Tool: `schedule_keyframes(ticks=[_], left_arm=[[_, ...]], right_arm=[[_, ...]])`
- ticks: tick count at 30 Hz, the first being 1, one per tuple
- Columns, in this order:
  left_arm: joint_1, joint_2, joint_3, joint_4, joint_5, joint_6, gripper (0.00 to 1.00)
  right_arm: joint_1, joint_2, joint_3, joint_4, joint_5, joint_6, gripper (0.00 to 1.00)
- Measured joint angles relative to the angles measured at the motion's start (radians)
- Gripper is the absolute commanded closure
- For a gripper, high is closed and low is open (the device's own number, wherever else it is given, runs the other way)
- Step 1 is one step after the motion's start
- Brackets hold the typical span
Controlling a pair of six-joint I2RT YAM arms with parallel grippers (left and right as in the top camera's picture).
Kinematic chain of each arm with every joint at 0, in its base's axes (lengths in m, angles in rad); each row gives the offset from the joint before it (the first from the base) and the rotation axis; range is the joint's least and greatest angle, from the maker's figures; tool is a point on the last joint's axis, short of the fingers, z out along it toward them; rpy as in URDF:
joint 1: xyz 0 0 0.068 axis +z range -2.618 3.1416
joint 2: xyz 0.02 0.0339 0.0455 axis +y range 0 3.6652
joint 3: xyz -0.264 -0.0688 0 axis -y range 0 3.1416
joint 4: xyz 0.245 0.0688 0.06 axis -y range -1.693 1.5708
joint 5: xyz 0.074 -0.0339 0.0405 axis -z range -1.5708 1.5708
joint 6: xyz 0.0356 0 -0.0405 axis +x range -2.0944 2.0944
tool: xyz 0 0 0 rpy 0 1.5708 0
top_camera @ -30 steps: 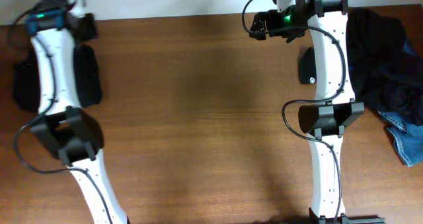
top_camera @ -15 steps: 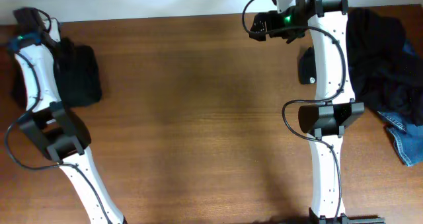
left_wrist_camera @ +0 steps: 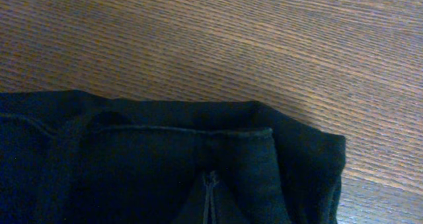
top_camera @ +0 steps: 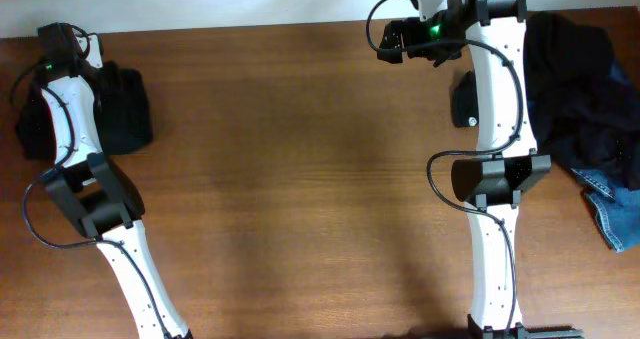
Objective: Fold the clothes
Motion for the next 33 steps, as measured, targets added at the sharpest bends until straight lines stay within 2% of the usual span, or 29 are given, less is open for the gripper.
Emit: schedule_keyframes(ticks=[9,21,27,33], left_arm=[[-0.002,-0.028,0.015,-0.050,0.006,0.000,0.99],[-0.004,-0.242,-0.016,-0.179,0.003,0.014,0.99],[0.060,-0.278,-0.016,-0.259,-0.001,0.015,0.98],[0.126,-0.278,-0.024,-0.243,-0.032,0.015,0.98]], right_arm=[[0.000,0.000,0.000,0.000,0.000,0.001,0.01],[0.009,0.000,0.000,0.000,0.000,-0.013,0.01],[0.009,0.000,0.000,0.000,0.000,-0.019,0.01],[0.009,0.000,0.000,0.000,0.000,-0.020,0.01]])
